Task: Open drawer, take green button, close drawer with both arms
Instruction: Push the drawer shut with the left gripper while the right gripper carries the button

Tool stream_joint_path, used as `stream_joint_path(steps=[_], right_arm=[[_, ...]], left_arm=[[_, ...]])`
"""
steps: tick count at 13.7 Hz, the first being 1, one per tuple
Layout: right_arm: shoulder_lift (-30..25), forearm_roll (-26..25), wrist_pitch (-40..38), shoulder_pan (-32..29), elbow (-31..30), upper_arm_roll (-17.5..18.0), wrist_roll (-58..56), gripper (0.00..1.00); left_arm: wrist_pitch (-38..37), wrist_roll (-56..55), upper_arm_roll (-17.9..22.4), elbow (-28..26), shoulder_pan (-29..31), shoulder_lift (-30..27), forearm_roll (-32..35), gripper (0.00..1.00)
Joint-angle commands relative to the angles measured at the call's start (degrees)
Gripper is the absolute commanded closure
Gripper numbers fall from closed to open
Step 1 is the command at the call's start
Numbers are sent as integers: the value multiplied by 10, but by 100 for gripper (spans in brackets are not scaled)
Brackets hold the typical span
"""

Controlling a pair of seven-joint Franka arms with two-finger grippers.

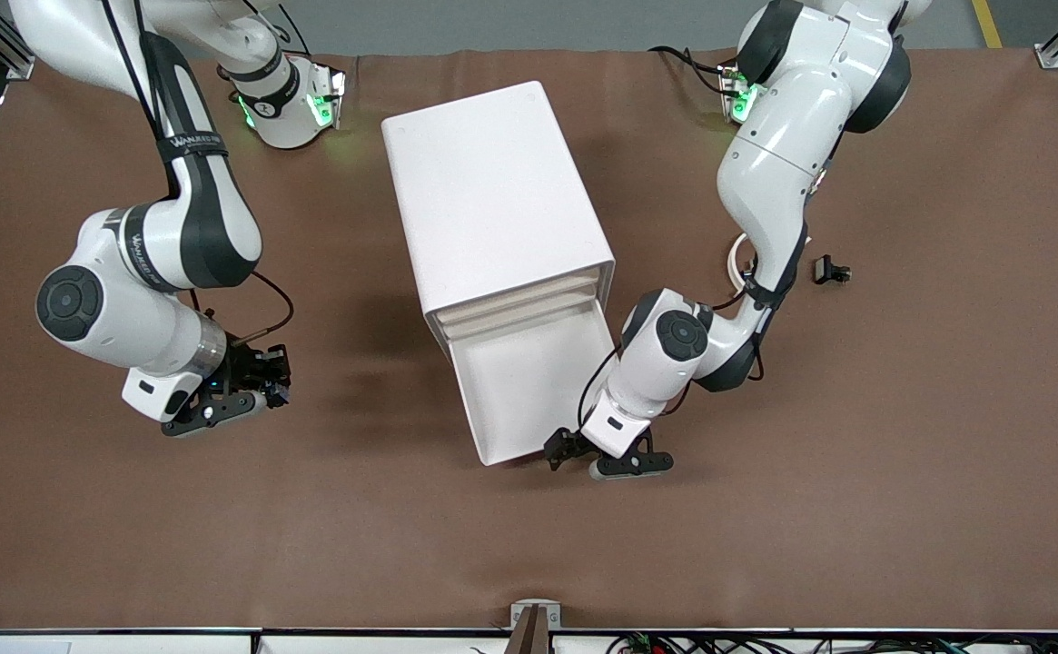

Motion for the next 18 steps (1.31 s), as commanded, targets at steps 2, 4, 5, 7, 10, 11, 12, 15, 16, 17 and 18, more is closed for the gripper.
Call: stream_joint_path(steps=[2, 4, 5, 7, 10, 11, 12, 15, 16, 17, 18], right_arm=[[-35, -54, 60, -12, -51, 10, -207, 100], [-36, -57, 75, -15, -60, 10, -310, 100], [-36, -57, 75, -20, -64, 9, -328, 100], [-37, -94, 96, -20, -82, 10, -379, 100], [-40, -143, 175, -20, -121, 10, -560, 100], [-39, -151, 192, -20, -128, 10, -633, 100], [-37, -153, 196, -20, -134, 10, -700, 100], [-36, -173, 199, -21, -159, 11, -879, 100], [-36, -174, 199, -23, -168, 11, -916, 100], [-36, -174, 200, -27, -179, 10, -961, 100], [-37, -174, 205, -28, -191, 10, -1008, 100]], left_arm=[[-59, -16, 4, -2, -15, -11, -10, 0], [-93, -61, 1, -2, -22, -19, -10, 0], [-103, -83, 1, -2, -34, -19, -10, 0], [-110, -110, 1, -3, -43, -18, -10, 0], [-111, -132, -2, -4, -58, -16, -20, 0], [-111, -142, -2, -4, -65, -17, -26, 0], [-111, -159, -2, -4, -75, -18, -27, 0], [-159, -173, -2, -6, -84, -19, -27, 0], [-190, -163, -16, -6, -75, -19, -30, 0], [-197, -155, -28, -6, -70, -19, -43, 0], [-200, -154, -30, -6, -66, -19, -50, 0]])
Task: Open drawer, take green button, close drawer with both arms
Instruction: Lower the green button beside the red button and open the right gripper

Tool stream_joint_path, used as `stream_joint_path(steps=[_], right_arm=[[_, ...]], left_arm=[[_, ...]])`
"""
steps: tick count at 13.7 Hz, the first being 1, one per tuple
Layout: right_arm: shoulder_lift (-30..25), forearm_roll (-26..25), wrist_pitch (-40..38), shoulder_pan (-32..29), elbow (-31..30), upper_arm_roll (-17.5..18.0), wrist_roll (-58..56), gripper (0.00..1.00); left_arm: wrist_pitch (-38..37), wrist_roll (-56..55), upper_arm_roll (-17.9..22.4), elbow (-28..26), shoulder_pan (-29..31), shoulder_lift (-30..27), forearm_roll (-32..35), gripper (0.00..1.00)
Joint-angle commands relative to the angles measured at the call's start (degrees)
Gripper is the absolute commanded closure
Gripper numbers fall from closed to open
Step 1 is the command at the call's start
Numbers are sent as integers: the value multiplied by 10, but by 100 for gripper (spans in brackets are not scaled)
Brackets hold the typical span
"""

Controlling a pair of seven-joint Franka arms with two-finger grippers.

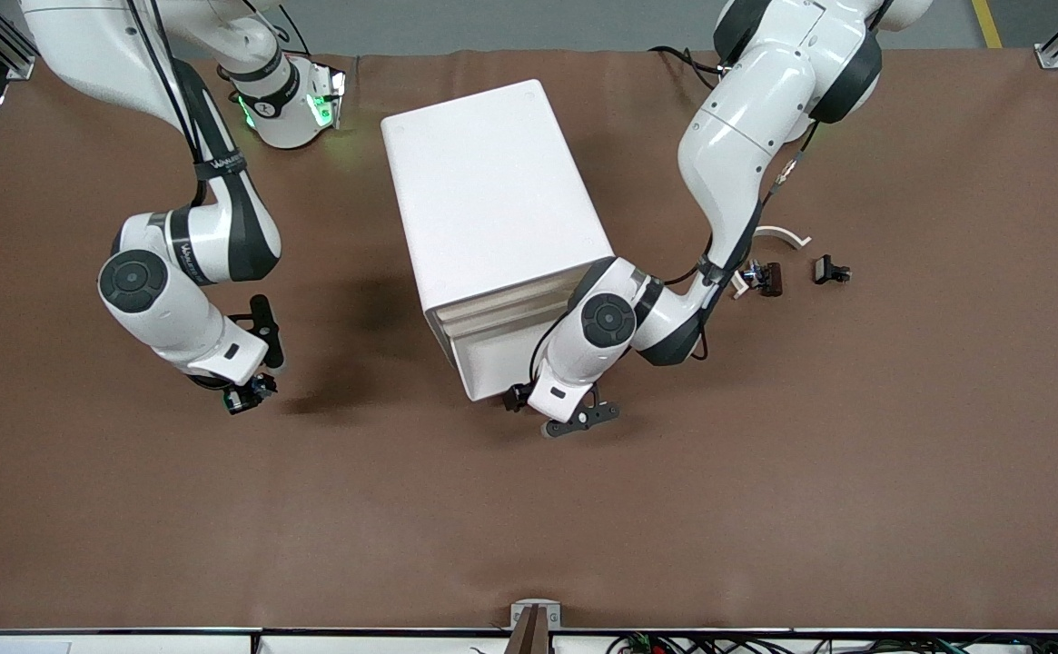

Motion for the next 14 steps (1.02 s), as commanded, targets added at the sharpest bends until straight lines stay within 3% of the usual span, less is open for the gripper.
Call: stream_joint_path(steps=[1, 6, 9, 14], right_arm=[[-23, -16, 21, -14, -45, 9, -137, 100], [-23, -16, 48, -13, -45, 10, -468, 100], [-21, -16, 63, -20, -46, 9, -543, 100], [-23, -10, 54, -35, -84, 10, -603, 100]], left_arm=[[-13, 4, -18, -13, -5, -10, -26, 0], [-13, 65, -19, -10, -4, -7, -52, 0], [-12, 150, -18, -11, 11, -9, -68, 0], [-13, 144, -18, -9, 23, -20, -71, 0]])
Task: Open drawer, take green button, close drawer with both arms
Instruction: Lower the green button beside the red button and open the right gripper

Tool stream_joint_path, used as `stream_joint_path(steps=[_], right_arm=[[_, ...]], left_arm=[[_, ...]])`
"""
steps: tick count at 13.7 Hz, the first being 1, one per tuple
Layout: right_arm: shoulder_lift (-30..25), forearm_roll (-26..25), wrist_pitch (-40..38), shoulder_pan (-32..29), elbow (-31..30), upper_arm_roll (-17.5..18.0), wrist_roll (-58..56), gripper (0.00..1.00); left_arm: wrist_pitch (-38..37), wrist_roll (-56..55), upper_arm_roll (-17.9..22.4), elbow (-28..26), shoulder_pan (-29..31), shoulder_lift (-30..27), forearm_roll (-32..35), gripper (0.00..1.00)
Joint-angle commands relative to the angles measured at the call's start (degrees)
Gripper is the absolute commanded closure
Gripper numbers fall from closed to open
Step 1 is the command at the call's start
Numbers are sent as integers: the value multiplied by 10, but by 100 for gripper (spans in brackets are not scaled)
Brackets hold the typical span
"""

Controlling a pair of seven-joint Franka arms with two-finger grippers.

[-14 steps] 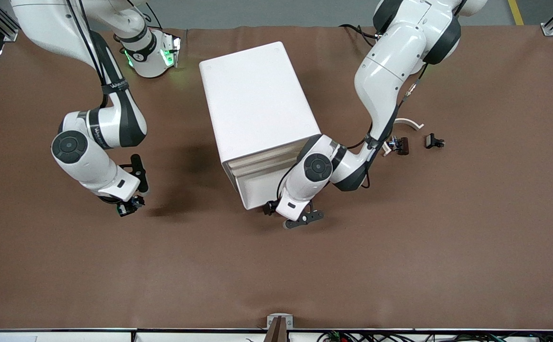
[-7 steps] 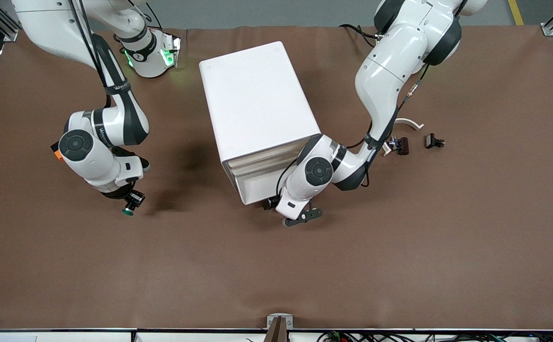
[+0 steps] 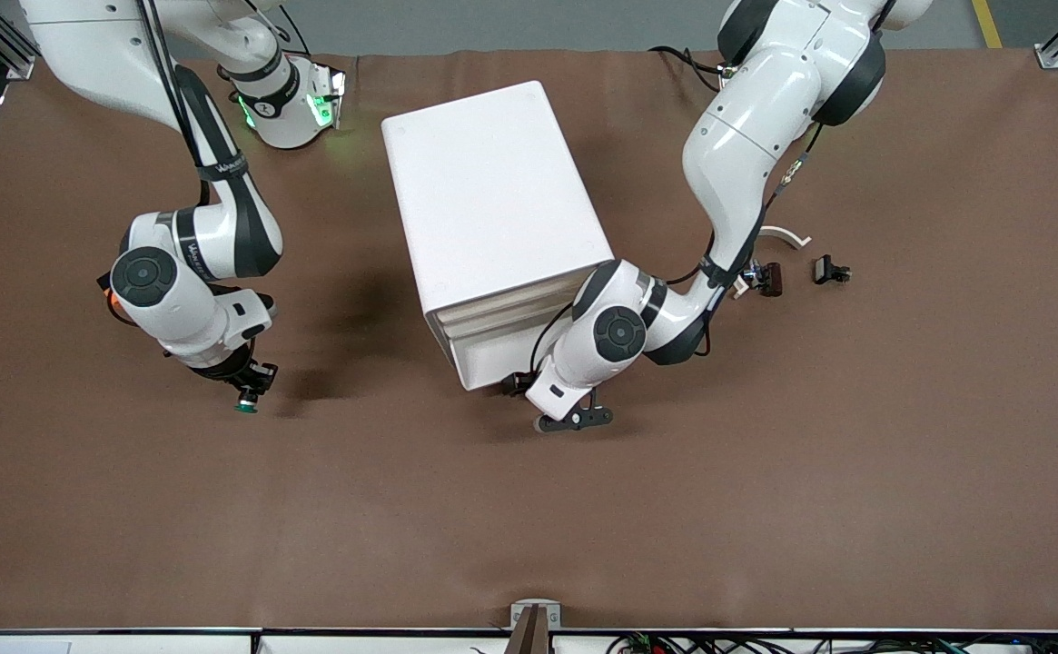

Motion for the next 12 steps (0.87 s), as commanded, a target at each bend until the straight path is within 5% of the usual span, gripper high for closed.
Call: stream_joint_path(steps=[1, 12], right_arm=[[-22, 7, 8, -23, -51, 11, -109, 100], [-15, 6, 96, -34, -116, 10, -164, 100]], left_arm=[[-4, -5, -8, -7, 10, -24, -22, 0], [-35, -140, -8, -14, -31, -34, -31, 0]])
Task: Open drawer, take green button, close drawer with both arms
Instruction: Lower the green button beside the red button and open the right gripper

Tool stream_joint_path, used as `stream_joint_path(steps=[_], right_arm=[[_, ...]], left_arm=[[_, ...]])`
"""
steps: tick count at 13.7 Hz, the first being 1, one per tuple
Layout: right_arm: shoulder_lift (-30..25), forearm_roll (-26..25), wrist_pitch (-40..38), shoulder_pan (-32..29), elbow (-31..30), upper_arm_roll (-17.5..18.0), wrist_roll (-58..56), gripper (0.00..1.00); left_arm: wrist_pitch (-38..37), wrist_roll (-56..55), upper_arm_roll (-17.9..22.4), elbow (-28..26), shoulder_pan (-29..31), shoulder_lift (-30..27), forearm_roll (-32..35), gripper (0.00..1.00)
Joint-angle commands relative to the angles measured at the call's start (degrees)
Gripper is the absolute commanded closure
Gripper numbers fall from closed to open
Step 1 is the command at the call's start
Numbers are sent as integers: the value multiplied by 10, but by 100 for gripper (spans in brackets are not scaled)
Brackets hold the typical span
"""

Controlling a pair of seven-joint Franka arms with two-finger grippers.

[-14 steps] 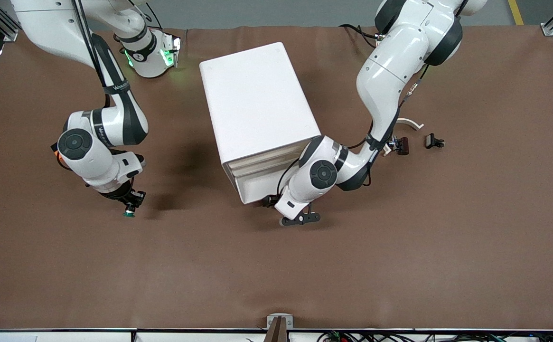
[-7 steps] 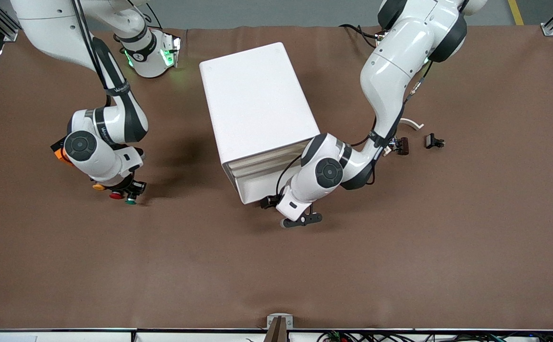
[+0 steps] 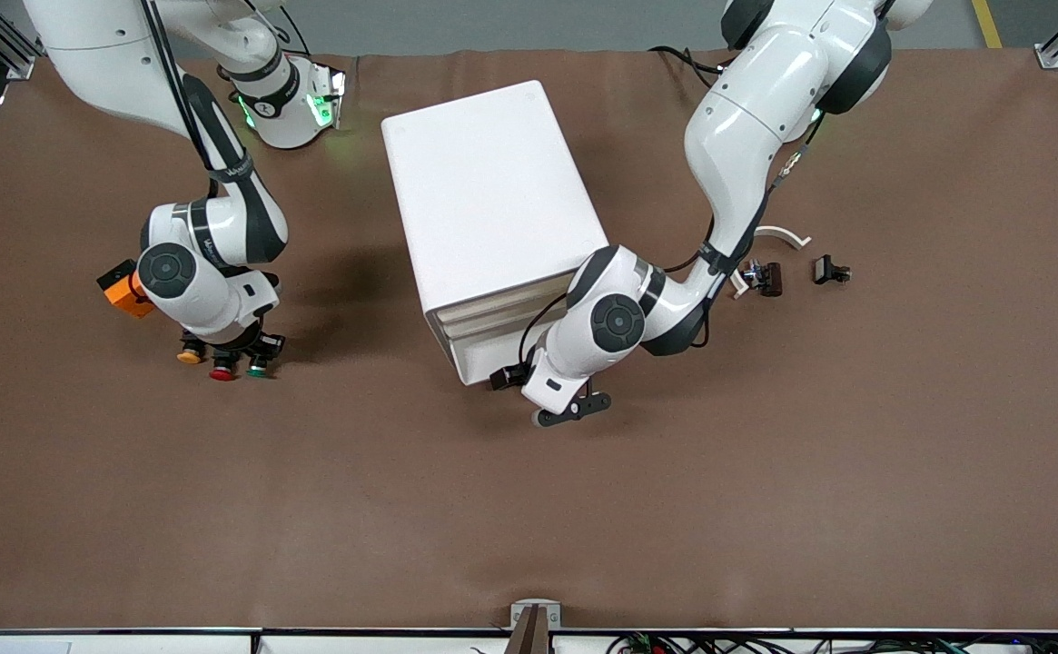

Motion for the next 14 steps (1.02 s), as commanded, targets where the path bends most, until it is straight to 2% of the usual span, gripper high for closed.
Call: stream_joint_path(steps=[1, 10, 11, 12, 13, 14], right_arm=[[-13, 17, 46, -21, -15, 8, -151, 100], [15, 17, 77, -39, -27, 8, -150, 100], [15, 17, 80, -40, -29, 8, -150, 89], [14, 17, 86, -40, -30, 8, -149, 28], [13, 17, 87, -40, -30, 8, -146, 0], [9, 17, 85, -40, -30, 8, -145, 0]], left_arm=[[-9, -45, -2, -14, -29, -8, -9, 0], [-15, -52, -1, -14, -63, 0, -1, 0], [-15, -56, -1, -14, -67, -1, -1, 0], [-15, -60, -1, -14, -67, -2, -1, 0], [-15, -57, -1, -14, -67, -3, -1, 0], [-15, -55, 4, -13, -65, -4, 1, 0]])
